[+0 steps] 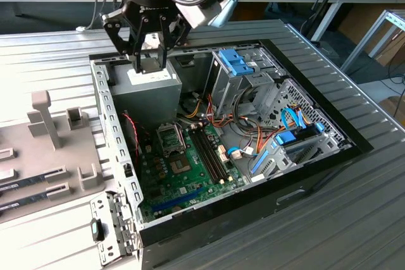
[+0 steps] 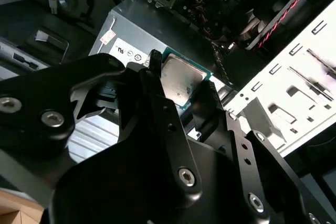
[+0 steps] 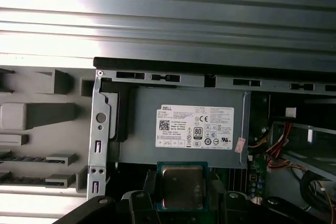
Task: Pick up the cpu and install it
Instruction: 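Pick up the cpu and move it towards the insertion slot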
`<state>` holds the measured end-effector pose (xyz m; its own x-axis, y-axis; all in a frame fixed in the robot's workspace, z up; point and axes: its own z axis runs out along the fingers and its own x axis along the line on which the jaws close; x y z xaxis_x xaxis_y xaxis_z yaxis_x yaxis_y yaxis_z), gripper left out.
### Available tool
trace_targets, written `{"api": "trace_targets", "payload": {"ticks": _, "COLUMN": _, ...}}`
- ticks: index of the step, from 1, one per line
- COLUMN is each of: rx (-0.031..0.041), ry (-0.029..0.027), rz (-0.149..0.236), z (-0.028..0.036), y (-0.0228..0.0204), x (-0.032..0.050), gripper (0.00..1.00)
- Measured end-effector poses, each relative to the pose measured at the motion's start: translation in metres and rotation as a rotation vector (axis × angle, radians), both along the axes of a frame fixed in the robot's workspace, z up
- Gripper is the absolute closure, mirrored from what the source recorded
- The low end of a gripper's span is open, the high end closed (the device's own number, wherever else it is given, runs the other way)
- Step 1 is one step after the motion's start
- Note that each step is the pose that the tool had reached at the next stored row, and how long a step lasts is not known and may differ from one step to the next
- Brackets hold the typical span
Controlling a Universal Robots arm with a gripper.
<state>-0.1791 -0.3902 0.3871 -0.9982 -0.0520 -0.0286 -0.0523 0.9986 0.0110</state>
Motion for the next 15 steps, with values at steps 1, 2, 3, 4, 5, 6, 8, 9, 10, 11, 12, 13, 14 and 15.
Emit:
{"api": "trace_targets", "payload": {"ticks": 1, "rx": -0.0001, "ry": 0.0, "rz": 0.0, "z": 0.0, "y": 0.0, "x": 0.0024, "gripper": 0.53}}
{"api": "trace_targets", "payload": {"ticks": 2, "rx": -0.0001, "ry": 0.0001, "rz": 0.0, "z": 0.0, "y": 0.0, "x": 0.004, "gripper": 0.53}}
{"api": "trace_targets", "payload": {"ticks": 3, "rx": 0.0, "ry": 0.0, "rz": 0.0, "z": 0.0, "y": 0.0, "x": 0.0059, "gripper": 0.53}}
{"api": "trace_targets", "payload": {"ticks": 4, "rx": 0.0, "ry": 0.0, "rz": 0.0, "z": -0.0001, "y": 0.0, "x": 0.0073, "gripper": 0.53}}
{"api": "trace_targets", "payload": {"ticks": 5, "rx": 0.0, "ry": 0.0, "rz": 0.0, "z": -0.0001, "y": 0.0, "x": 0.0089, "gripper": 0.53}}
{"api": "trace_targets", "payload": {"ticks": 6, "rx": -0.0001, "ry": 0.0001, "rz": 0.0, "z": 0.0, "y": 0.0, "x": 0.0103, "gripper": 0.53}}
{"api": "trace_targets", "payload": {"ticks": 8, "rx": -0.0001, "ry": 0.0001, "rz": 0.0, "z": -0.0001, "y": 0.0, "x": 0.0171, "gripper": 0.53}}
{"api": "trace_targets", "payload": {"ticks": 9, "rx": 0.0, "ry": 0.0001, "rz": 0.0, "z": -0.0001, "y": 0.0, "x": 0.0184, "gripper": 0.53}}
{"api": "trace_targets", "payload": {"ticks": 10, "rx": 0.0, "ry": 0.0001, "rz": 0.0, "z": -0.0001, "y": 0.0, "x": 0.0201, "gripper": 0.53}}
{"api": "trace_targets", "payload": {"ticks": 11, "rx": 0.0, "ry": 0.0, "rz": 0.0, "z": -0.0002, "y": 0.0, "x": 0.0218, "gripper": 0.53}}
{"api": "trace_targets", "payload": {"ticks": 12, "rx": -0.0001, "ry": 0.0001, "rz": 0.0, "z": -0.0002, "y": 0.0, "x": 0.0233, "gripper": 0.53}}
{"api": "trace_targets", "payload": {"ticks": 13, "rx": 0.0, "ry": 0.0, "rz": 0.0, "z": -0.0002, "y": 0.0, "x": 0.0254, "gripper": 0.53}}
{"api": "trace_targets", "payload": {"ticks": 14, "rx": 0.0001, "ry": 0.0, "rz": 0.0, "z": -0.0002, "y": 0.0, "x": 0.0268, "gripper": 0.53}}
{"api": "trace_targets", "payload": {"ticks": 15, "rx": 0.0, "ry": 0.0, "rz": 0.0, "z": -0.0002, "y": 0.0, "x": 0.0287, "gripper": 0.53}}
